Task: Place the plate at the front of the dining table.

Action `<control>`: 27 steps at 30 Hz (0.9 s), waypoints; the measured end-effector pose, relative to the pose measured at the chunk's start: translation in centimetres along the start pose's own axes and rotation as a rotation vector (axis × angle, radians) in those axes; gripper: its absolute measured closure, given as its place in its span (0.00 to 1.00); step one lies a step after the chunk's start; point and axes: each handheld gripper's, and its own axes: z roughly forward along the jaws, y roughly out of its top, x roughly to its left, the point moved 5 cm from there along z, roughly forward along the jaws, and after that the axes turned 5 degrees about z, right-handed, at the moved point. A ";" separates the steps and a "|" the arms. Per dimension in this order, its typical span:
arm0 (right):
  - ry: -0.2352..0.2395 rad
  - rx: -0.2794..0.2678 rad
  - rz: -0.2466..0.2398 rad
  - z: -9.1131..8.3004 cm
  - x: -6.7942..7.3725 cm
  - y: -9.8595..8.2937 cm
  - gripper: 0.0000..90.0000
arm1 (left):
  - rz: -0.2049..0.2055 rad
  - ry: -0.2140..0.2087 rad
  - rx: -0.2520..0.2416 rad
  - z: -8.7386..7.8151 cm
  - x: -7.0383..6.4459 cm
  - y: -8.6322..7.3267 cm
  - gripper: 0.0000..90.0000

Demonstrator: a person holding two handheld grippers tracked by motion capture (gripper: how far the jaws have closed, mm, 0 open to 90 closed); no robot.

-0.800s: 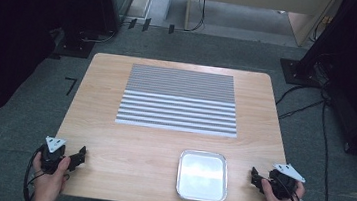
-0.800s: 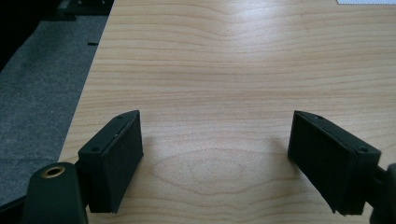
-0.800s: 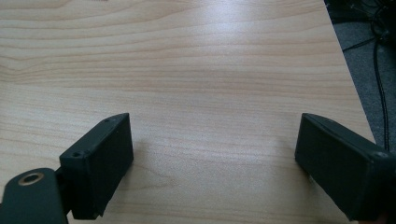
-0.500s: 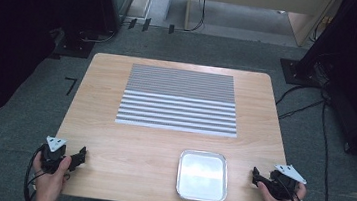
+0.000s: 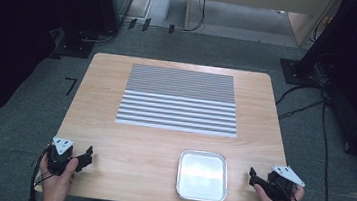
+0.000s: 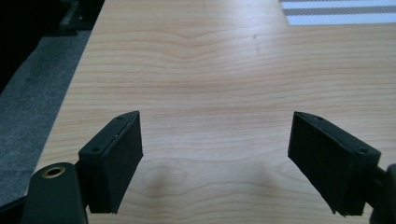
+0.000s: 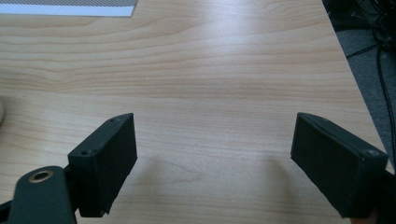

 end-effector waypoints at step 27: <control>0.031 -0.071 0.018 -1.9 3.0 0.8 0.17 | 0.075 -0.136 -0.070 -1.3 -8.8 2.3 0.20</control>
